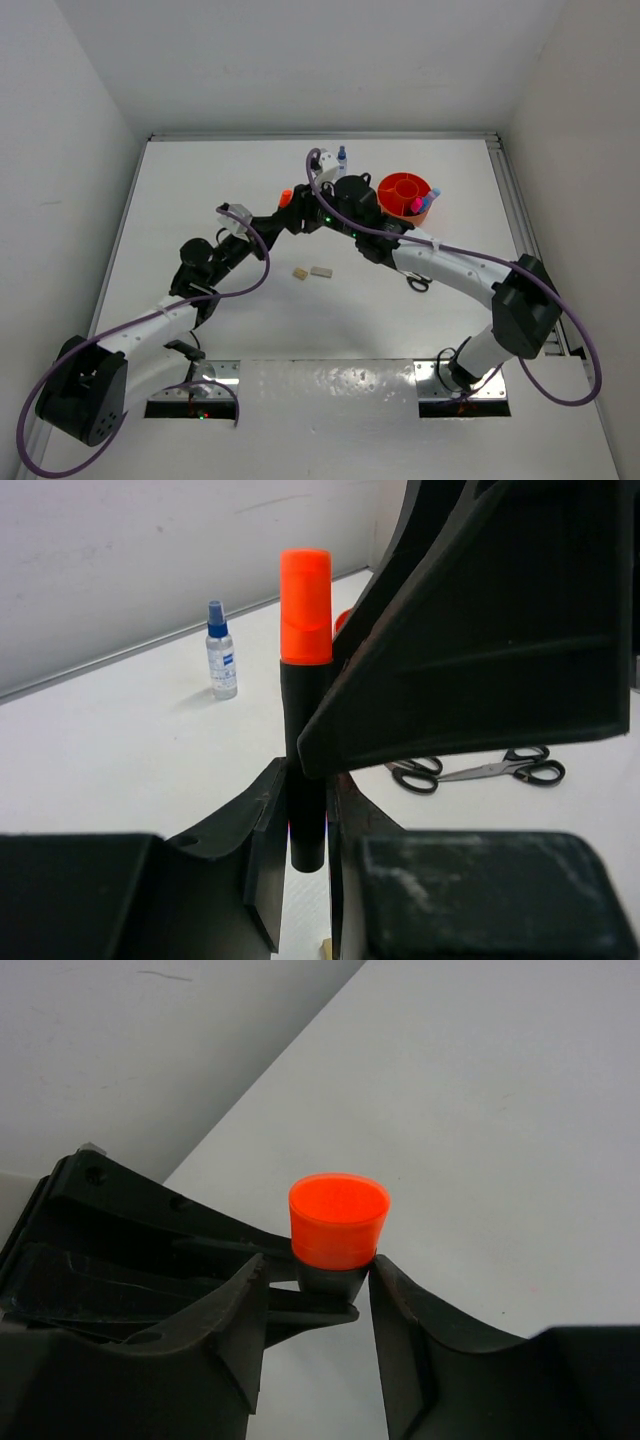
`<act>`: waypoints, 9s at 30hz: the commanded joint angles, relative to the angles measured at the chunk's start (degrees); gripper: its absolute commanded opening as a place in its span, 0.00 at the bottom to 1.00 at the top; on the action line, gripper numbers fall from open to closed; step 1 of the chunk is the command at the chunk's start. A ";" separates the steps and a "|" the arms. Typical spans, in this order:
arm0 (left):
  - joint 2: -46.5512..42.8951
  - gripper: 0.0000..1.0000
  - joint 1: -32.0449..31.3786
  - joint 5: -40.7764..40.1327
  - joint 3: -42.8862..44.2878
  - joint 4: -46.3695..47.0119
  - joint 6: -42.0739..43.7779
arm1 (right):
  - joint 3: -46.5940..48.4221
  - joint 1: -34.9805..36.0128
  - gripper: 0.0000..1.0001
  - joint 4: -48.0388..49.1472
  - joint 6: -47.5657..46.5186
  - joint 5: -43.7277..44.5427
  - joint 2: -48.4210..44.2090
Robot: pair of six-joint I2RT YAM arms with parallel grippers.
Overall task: Sort the stationery into containers
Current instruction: Place the pen in the storage box.
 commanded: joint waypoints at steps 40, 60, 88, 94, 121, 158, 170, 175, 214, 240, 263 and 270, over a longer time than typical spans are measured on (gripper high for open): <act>-0.78 1.00 0.28 -0.39 1.73 -3.25 1.36 | -5.52 -33.41 0.00 -10.35 1.14 42.00 -11.23; 3.35 1.00 0.64 0.75 5.69 -6.94 2.33 | -8.42 -34.56 0.00 -5.60 8.18 52.12 -5.52; 2.38 1.00 0.99 0.14 4.90 -7.29 4.08 | -9.04 -32.28 0.00 -7.45 8.18 53.61 -3.84; 2.21 1.00 0.99 -0.22 4.46 -6.51 4.35 | -10.00 -32.10 0.00 -7.01 6.34 54.85 -5.78; 1.59 1.00 0.99 0.23 3.84 -5.97 4.44 | -8.51 -30.78 0.00 -10.52 6.68 52.39 -5.96; 0.19 1.00 1.34 -1.27 2.26 -5.98 4.96 | -12.38 -30.96 0.00 -4.72 14.51 50.19 0.55; -0.16 1.00 1.78 -1.27 2.35 -5.63 4.96 | -13.08 -32.19 0.00 -2.88 13.98 46.06 3.62; -0.52 1.00 1.95 -1.44 2.18 -5.54 4.96 | -13.17 -32.37 0.00 -2.87 14.07 44.66 4.50; -1.04 1.00 2.13 -1.44 1.56 -5.54 5.14 | -15.36 -33.51 0.30 -3.23 13.89 42.02 2.48; -1.31 1.00 2.13 -0.48 2.00 -5.27 5.14 | -12.81 -33.51 0.47 -7.18 10.12 46.93 -6.12; 2.38 1.00 -1.64 3.30 5.42 -7.91 0.94 | -11.40 -32.37 0.68 -30.54 -9.13 14.07 -26.67; 5.46 1.00 -3.49 4.09 8.23 -12.56 0.04 | -15.97 -32.01 0.70 -37.76 -7.47 9.50 -35.82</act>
